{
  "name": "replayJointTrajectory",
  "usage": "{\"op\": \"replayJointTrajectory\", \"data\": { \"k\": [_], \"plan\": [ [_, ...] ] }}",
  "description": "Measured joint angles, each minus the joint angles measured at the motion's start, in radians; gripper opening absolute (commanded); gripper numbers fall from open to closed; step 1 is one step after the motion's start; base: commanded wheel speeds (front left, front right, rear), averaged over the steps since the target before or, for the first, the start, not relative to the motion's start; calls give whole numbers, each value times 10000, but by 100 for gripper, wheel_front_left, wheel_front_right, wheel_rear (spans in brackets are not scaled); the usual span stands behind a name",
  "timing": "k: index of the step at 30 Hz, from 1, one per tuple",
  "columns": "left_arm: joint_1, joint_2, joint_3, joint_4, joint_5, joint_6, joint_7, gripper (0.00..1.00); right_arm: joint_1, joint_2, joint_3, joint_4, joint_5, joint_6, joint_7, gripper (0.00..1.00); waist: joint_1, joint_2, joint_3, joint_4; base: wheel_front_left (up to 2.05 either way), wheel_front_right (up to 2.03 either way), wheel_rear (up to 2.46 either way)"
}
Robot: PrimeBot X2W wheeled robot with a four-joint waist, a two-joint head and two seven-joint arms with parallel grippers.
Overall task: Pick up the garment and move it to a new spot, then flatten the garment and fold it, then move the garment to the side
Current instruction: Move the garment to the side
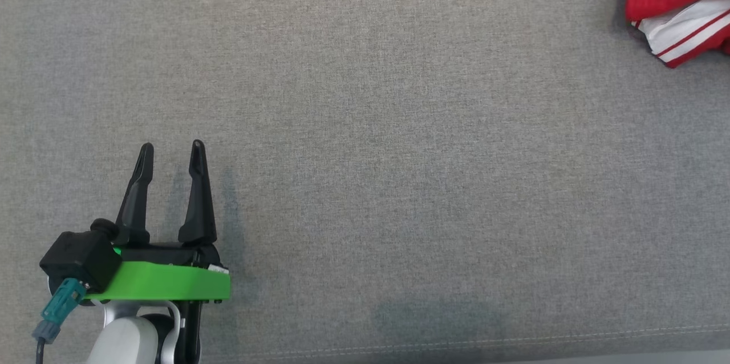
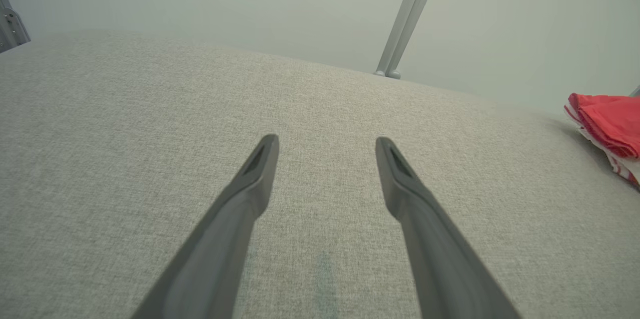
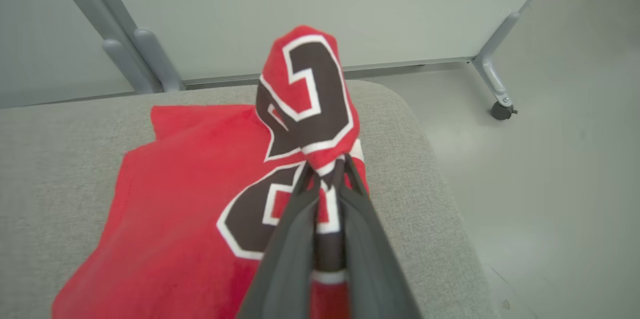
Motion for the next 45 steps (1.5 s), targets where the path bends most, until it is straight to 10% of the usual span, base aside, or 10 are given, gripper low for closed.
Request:
{"op": "replayJointTrajectory", "data": {
  "k": [9, 15, 16, 17, 45],
  "plan": [
    [-199, 157, -2, -115, 150, 0, 186, 100, 199, -44, 75, 763, -510, -109, -970, 0, 0, 0, 452, -33, 0, 0, 0],
    [-244, 299, -6, -224, 222, 0, 328, 100, 230, 301, 56, 1174, -752, -182, -1547, 51, 0, 0, 680, -57, 0, 0, 0],
    [-251, 309, -6, -251, 222, 0, 349, 100, 332, 382, 59, 1348, -819, -184, -1728, 95, 0, 0, 729, -63, 0, 0, 0],
    [-254, 318, -2, -265, 224, 0, 353, 100, 376, 422, 63, 1444, -871, -186, -1793, 100, 0, 0, 749, -67, 0, 0, 0],
    [-268, 322, -4, -19, 320, 0, 424, 100, 533, 1551, -660, 2443, -930, -268, -4915, 100, -1, 0, 151, -574, 0, 0, 0]
  ]
}}
